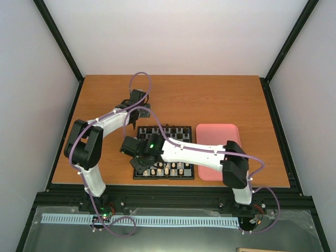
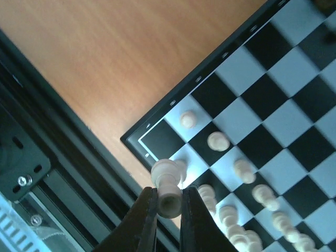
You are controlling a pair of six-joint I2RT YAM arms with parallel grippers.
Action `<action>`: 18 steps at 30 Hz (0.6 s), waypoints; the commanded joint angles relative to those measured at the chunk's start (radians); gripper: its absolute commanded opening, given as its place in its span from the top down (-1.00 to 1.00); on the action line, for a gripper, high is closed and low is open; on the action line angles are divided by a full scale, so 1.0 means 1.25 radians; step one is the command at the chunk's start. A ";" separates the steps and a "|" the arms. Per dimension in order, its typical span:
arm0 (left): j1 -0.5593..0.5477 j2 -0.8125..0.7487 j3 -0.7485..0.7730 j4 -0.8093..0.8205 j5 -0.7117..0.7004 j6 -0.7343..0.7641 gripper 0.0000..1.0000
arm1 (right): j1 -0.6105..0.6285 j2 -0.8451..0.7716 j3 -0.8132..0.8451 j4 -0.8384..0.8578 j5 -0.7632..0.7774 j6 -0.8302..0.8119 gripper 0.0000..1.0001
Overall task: Set up the chess pieces on the board
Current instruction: Place the chess piece on the chessboard.
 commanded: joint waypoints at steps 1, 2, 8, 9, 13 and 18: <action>0.007 -0.025 0.011 0.007 0.012 0.005 -1.00 | 0.024 0.042 0.022 -0.025 -0.037 -0.017 0.94; 0.007 -0.025 0.011 0.007 0.014 0.005 -1.00 | 0.027 0.053 0.028 -0.028 -0.037 -0.018 0.94; 0.007 -0.025 0.011 0.008 0.015 0.004 -1.00 | 0.036 0.109 0.069 -0.047 -0.033 -0.035 0.94; 0.007 -0.025 0.011 0.009 0.015 0.004 -1.00 | 0.036 0.117 0.075 -0.048 -0.032 -0.037 0.94; 0.007 -0.024 0.012 0.010 0.016 0.004 -0.99 | 0.037 0.150 0.105 -0.056 -0.018 -0.054 0.94; 0.007 -0.025 0.012 0.009 0.014 0.005 -0.99 | 0.037 0.175 0.113 -0.061 -0.016 -0.067 0.94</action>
